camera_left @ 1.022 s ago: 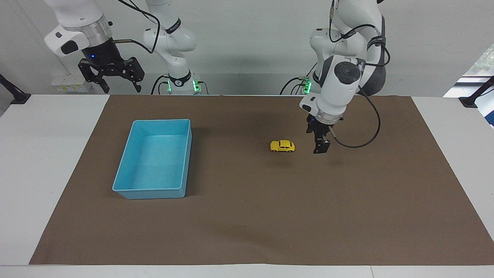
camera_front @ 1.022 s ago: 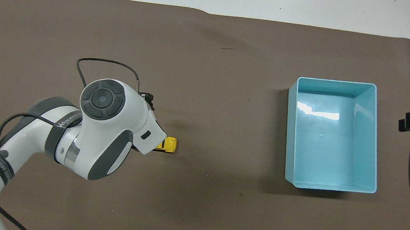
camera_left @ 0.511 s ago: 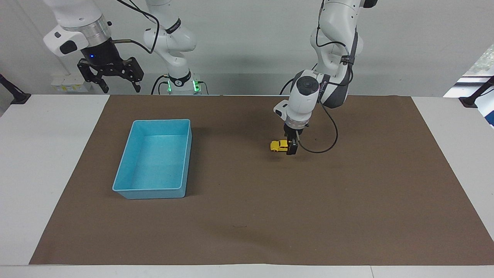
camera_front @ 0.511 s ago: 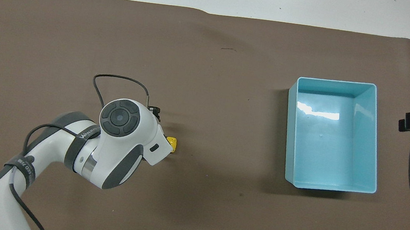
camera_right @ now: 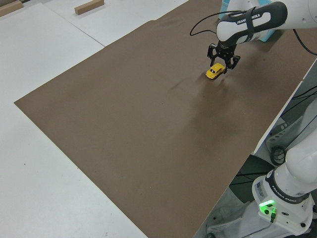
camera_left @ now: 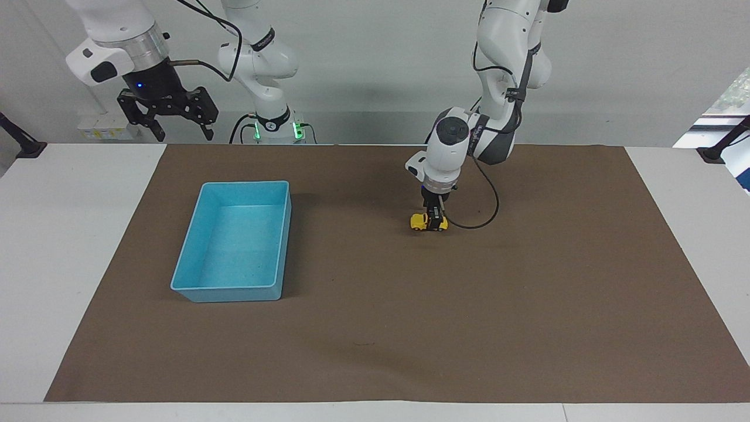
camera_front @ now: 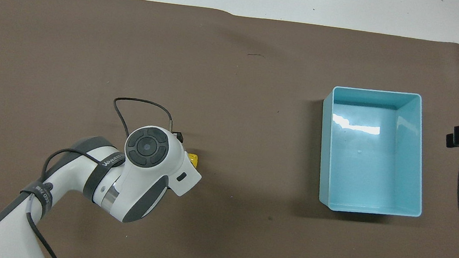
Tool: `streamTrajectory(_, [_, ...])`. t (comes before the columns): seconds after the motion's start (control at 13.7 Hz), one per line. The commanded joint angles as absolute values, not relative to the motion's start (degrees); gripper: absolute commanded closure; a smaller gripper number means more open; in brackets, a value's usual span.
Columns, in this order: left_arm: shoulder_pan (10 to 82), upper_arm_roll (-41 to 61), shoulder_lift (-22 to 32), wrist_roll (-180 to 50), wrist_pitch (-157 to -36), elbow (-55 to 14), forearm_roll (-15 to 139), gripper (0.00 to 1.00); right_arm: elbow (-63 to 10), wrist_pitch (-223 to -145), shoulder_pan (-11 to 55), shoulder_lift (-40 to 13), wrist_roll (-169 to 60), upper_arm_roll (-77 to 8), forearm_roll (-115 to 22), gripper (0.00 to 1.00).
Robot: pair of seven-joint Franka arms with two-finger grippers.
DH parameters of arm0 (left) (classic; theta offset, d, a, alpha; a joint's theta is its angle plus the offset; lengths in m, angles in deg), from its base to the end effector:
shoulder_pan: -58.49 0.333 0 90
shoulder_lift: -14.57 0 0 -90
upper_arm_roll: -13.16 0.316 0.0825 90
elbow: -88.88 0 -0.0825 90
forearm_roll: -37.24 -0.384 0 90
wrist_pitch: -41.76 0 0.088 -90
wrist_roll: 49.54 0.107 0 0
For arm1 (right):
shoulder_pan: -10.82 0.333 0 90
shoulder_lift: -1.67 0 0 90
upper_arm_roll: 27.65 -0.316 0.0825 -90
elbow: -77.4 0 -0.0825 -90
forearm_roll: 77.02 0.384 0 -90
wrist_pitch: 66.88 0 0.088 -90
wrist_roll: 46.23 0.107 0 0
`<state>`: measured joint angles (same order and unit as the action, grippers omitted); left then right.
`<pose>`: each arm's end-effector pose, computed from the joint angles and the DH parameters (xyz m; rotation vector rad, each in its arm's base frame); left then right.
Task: Wind up and store yellow beetle car
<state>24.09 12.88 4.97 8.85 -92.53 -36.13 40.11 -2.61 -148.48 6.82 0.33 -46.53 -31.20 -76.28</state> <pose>0.4541 -0.3151 0.3124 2.1750 -2.2155 0.0032 0.5455 -0.0033 0.6797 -3.1274 0.0011 -0.0070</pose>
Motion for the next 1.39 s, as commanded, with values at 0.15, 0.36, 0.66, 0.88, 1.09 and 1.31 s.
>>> streamTrajectory(0.15, [23.51, 13.87, 5.43, 8.11, -94.20, -37.25, 40.84, 1.00, -2.40, -148.62, 5.89, 0.36, -45.79, -31.78, -75.52, 0.00])
streamTrajectory(0.36, [24.82, 13.78, 5.43, 8.99, -95.95, -37.77, 40.84, 1.00, -2.40, -148.62, 5.89, 0.44, -45.88, -31.78, -75.61, 0.00])
streamTrajectory(0.66, [27.72, 13.78, 5.43, 16.09, -97.19, -39.00, 40.84, 1.00, -2.40, -148.62, 5.89, 0.44, -45.79, -31.78, -75.52, 0.00])
streamTrajectory(0.88, [30.27, 13.78, 5.43, 20.06, -97.54, -39.53, 40.84, 1.00, -2.40, -148.62, 5.89, 0.44, -45.88, -31.78, -75.52, 0.00])
streamTrajectory(1.09, [33.17, 13.78, 5.60, 24.62, -97.10, -39.97, 40.84, 1.00, -2.40, -148.62, 5.89, 0.44, -45.88, -31.78, -75.52, 0.00])
streamTrajectory(1.31, [36.33, 13.78, 5.78, 28.40, -97.01, -40.76, 40.84, 1.00, -2.40, -148.62, 5.89, 0.36, -45.88, -31.78, -75.52, 0.00])
